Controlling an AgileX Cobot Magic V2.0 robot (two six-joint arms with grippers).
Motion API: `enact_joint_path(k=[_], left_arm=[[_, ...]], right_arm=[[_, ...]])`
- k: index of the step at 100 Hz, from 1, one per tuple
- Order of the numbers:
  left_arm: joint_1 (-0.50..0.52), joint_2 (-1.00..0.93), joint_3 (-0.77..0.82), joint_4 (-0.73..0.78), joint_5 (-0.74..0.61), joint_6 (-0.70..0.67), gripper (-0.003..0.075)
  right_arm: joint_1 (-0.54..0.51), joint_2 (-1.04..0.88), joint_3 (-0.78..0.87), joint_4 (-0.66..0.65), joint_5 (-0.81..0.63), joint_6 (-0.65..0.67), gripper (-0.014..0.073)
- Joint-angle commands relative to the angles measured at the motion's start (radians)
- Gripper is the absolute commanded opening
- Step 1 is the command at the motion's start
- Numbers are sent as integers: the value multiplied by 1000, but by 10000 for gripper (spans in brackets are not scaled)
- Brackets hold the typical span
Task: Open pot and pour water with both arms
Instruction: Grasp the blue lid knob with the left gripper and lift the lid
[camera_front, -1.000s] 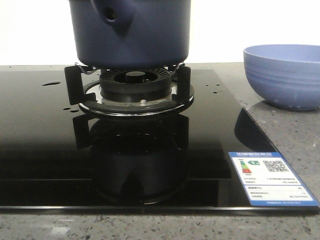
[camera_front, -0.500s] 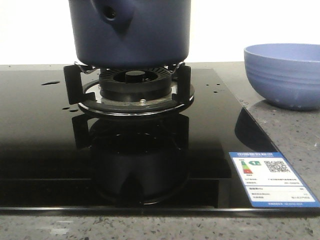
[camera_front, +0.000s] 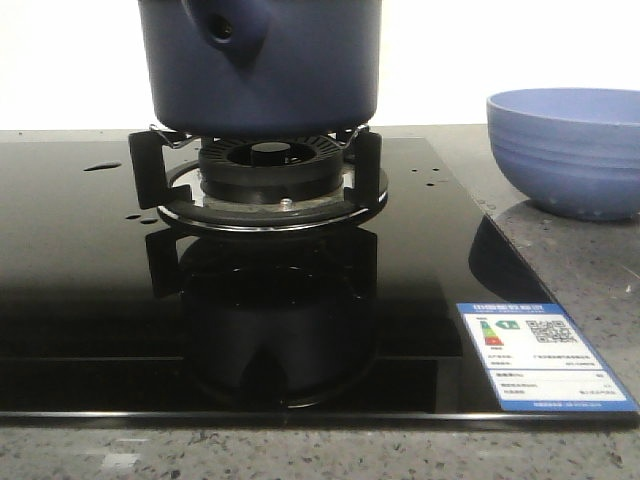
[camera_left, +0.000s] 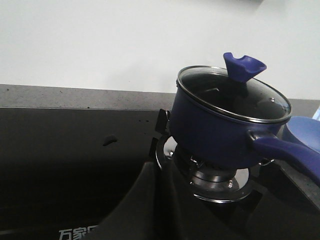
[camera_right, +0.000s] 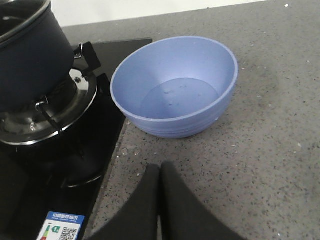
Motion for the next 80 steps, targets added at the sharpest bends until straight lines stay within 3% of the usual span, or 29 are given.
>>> enact_joint_path(k=[1, 7, 15, 30, 36, 69, 80], left_arm=[[-27, 68, -72, -61, -36, 37, -16], [-46, 101, -85, -105, -37, 93, 1], [-74, 138, -96, -192, -40, 191, 89], [-106, 211, -100, -414, -66, 373, 375], [-108, 240, -100, -490, -67, 451, 435], [-110, 493, -102, -1012, 6, 1012, 408], [-110, 601, -140, -1072, 73, 1125, 408]], right_arm=[[8, 66, -67, 17, -44, -32, -53], [17, 87, -80, 47, -44, -64, -36], [28, 109, -94, 87, -30, -88, 55], [38, 141, -101, 101, -14, -90, 419], [38, 143, -101, 101, -16, -92, 509], [38, 143, -101, 103, -18, -120, 518], [38, 143, -101, 103, -18, -128, 518]])
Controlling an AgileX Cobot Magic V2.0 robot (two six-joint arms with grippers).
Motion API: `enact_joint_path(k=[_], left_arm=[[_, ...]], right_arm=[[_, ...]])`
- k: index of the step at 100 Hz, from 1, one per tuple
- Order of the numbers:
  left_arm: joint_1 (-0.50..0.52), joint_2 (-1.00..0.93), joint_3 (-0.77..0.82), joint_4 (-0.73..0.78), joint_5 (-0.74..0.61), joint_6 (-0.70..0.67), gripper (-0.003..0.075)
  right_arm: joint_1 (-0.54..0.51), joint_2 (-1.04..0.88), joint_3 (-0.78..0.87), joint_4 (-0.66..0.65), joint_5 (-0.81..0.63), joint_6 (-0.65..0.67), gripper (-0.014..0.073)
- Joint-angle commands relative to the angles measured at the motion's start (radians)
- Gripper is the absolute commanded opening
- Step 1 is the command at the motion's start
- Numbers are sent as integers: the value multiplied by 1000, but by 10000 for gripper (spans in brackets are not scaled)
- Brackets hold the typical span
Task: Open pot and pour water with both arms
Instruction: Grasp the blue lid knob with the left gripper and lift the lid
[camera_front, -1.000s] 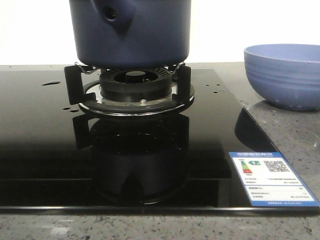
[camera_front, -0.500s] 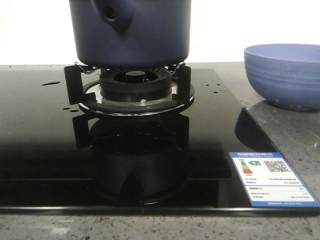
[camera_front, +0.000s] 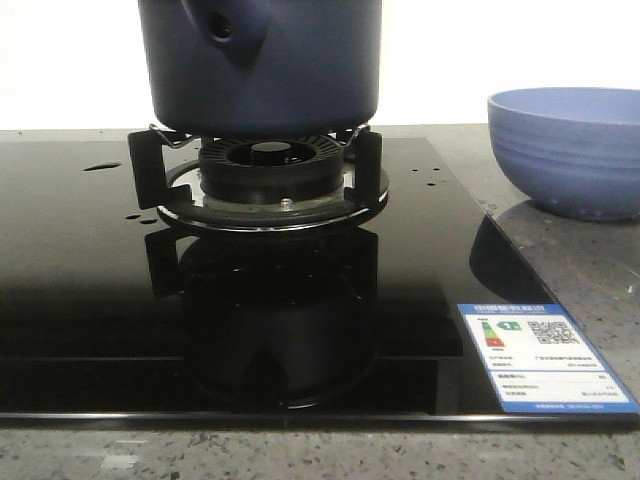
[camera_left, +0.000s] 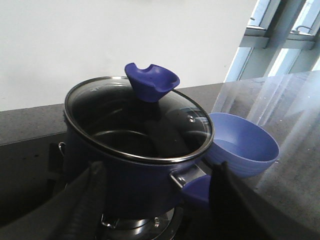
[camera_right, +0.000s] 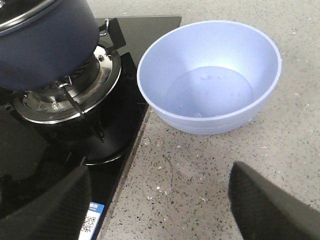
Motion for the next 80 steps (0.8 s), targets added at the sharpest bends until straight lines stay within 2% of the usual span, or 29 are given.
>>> enact_joint_path(k=[1, 27, 46, 62, 80], left_arm=[[-9, 74, -68, -118, 54, 102, 408], [-9, 310, -253, -112, 109, 146, 417], [-41, 439, -364, -108, 152, 146, 517], [-104, 510, -441, -74, 145, 146, 524], [-152, 563, -499, -66, 61, 146, 524]], right_arm=[[3, 14, -36, 28, -58, -22, 518], [3, 14, -36, 28, -58, -29, 518], [3, 14, -36, 28, -58, -29, 518], [3, 14, -36, 28, -58, -29, 518], [3, 14, -36, 28, -60, -29, 518]])
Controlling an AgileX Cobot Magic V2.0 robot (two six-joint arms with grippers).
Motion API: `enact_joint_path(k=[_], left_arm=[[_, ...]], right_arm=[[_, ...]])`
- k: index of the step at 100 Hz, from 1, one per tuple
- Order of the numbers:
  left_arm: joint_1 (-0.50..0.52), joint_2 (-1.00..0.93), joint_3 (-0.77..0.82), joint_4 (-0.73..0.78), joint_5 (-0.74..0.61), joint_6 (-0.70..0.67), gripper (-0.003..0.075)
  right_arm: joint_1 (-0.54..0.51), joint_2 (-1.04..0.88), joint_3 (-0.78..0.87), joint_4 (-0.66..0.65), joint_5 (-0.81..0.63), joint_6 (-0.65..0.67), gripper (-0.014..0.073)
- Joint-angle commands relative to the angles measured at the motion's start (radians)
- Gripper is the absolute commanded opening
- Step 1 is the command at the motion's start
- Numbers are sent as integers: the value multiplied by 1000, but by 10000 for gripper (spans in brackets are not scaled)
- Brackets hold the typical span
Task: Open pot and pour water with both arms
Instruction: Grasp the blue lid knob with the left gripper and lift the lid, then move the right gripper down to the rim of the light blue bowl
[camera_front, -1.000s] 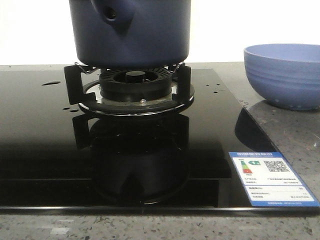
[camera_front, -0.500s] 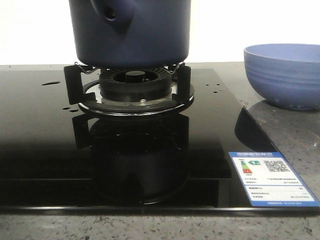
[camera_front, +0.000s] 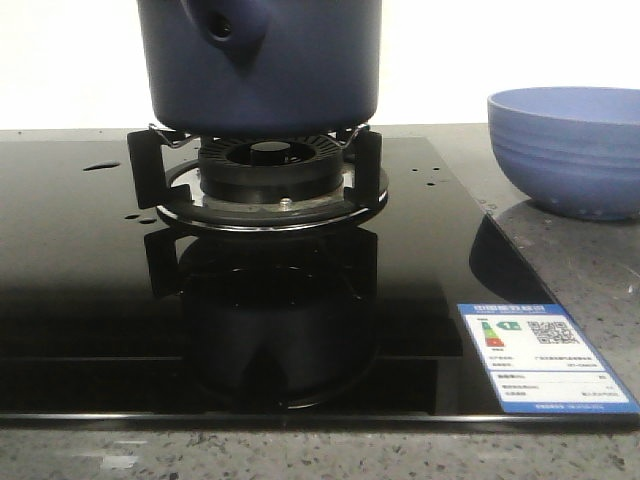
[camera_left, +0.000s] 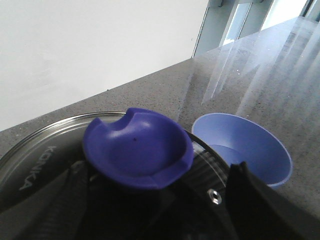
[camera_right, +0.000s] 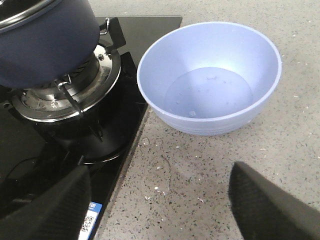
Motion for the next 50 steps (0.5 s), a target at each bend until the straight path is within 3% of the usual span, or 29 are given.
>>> enact_joint_path(k=[1, 29, 50], left_arm=[[-23, -6, -57, -45, -21, 0, 524], [-55, 39, -95, -45, -72, 0, 521], [-55, 39, -95, -39, -77, 1, 420]], right_arm=[[3, 14, -36, 28, -60, -12, 518], [3, 14, -36, 28, -66, -12, 518], [3, 14, -36, 28, -66, -12, 518]])
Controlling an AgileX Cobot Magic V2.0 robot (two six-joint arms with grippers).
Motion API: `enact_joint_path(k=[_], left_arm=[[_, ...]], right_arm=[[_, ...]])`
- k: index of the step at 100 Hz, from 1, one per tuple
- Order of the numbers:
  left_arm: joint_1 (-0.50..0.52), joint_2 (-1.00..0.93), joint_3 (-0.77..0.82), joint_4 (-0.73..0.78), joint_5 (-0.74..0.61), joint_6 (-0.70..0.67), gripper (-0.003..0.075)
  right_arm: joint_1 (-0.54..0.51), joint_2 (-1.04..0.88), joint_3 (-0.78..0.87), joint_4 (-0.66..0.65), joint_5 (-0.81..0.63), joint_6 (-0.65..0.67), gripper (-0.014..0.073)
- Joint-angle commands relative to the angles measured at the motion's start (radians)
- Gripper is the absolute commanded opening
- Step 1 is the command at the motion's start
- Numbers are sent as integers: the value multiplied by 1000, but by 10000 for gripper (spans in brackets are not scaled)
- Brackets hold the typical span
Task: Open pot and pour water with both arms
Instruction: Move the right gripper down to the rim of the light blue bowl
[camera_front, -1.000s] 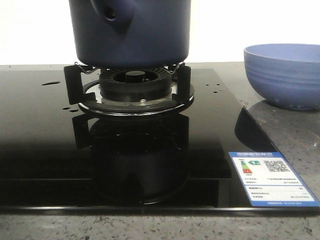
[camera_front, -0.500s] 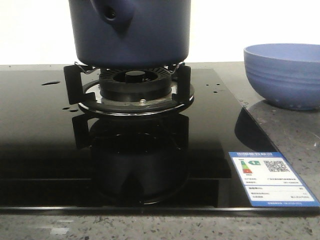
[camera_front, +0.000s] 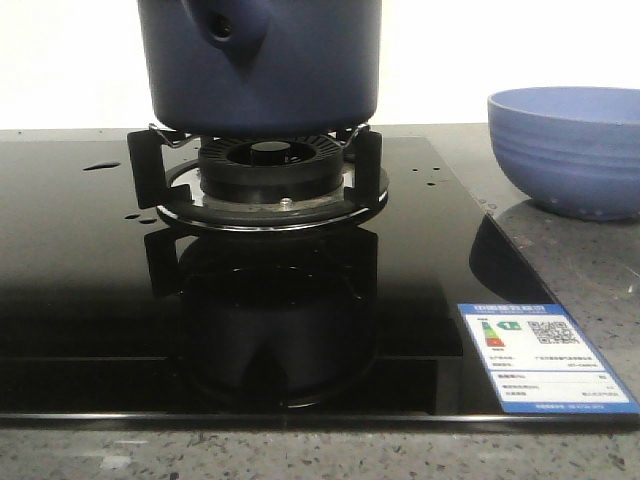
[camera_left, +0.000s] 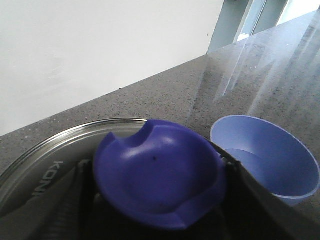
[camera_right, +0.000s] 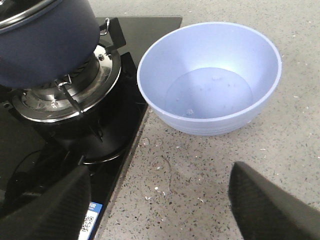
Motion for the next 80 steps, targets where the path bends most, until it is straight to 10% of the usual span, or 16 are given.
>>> enact_joint_path(k=[1, 80], left_arm=[[-11, -32, -37, -41, 4, 1, 414], [96, -117, -124, -57, 25, 1, 384]], right_arm=[[3, 14, -36, 28, -66, -12, 518], [3, 378, -281, -61, 12, 152, 518]])
